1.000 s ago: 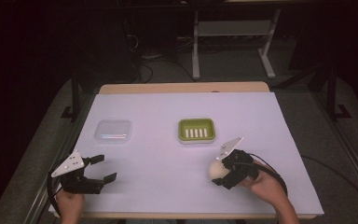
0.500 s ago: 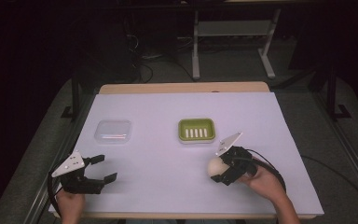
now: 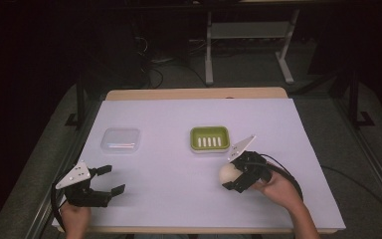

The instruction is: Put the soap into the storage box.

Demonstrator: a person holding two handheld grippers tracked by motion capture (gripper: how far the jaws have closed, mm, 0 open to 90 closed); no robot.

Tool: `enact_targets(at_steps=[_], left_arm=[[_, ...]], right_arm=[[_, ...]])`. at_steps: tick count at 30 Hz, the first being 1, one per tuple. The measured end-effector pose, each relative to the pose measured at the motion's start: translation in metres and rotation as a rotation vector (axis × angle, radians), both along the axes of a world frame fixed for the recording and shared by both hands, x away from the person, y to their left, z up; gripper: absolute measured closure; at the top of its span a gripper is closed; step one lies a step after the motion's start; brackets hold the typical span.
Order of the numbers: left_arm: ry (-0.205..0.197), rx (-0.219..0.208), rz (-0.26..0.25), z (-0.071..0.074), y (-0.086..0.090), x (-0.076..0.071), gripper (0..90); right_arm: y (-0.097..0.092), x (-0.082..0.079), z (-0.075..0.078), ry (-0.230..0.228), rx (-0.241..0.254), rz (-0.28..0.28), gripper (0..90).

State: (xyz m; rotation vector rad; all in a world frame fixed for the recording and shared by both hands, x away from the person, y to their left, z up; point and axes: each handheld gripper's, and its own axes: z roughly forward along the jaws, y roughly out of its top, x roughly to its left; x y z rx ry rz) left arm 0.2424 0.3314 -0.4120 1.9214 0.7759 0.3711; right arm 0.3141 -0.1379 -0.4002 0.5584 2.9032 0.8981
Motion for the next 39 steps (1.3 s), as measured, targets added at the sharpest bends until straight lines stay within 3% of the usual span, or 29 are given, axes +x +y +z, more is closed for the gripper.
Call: enact_targets(at_steps=[30,39], left_arm=[[0.005,0.002,-0.005,0.001,0.000,0.001,13.1],[0.012,-0.002,-0.009,0.000,0.000,0.001,13.1]], right_arm=[[0.016,0.019,0.012,0.011,0.007,0.032,22.8],[0.022,0.023,0.020,-0.009,0.000,0.048,22.8]])
